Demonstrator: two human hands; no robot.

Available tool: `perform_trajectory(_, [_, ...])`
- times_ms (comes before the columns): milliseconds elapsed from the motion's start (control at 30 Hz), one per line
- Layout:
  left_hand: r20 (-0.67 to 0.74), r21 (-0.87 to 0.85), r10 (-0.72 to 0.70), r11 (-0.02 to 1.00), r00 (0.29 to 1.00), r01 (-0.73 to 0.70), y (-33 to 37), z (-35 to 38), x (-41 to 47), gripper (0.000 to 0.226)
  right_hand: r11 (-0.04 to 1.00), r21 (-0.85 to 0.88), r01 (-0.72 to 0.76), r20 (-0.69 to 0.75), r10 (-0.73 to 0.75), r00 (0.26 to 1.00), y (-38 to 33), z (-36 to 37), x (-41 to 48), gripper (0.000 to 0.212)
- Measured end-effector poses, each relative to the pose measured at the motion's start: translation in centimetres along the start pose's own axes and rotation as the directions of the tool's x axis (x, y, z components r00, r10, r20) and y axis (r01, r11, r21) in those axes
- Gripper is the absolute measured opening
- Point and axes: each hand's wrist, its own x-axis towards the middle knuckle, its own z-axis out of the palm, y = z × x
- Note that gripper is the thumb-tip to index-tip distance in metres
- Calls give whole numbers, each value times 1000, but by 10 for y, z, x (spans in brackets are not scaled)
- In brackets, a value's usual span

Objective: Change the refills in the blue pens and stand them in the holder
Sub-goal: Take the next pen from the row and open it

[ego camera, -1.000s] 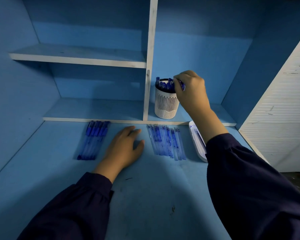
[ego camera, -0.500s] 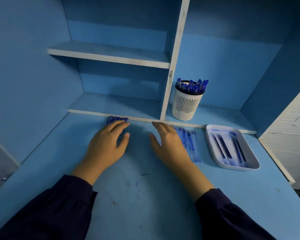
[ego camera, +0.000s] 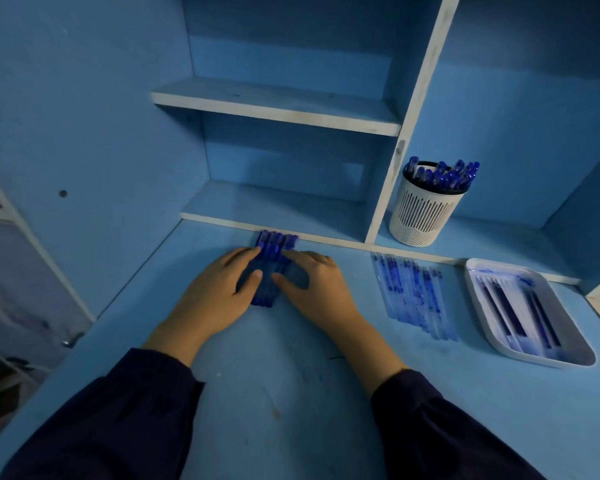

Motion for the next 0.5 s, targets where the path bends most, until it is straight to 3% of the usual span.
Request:
perform_trajectory(233, [11,-1,-17,1000,1000,17,0,0,-1,50,998,49,27,-64,-24,998,5,-7,-2,26])
perform_trajectory(333, [12,6,-18,1000,1000,18,2,-1,-1,50,996,92,15,-104,-6,995,1,-9,-4,27])
perform_trajectory(500, [20,4,-23,1000,1000,23,5,-3,-3,50,1000,5,-10,-42,10,999,3,-5,-3,29])
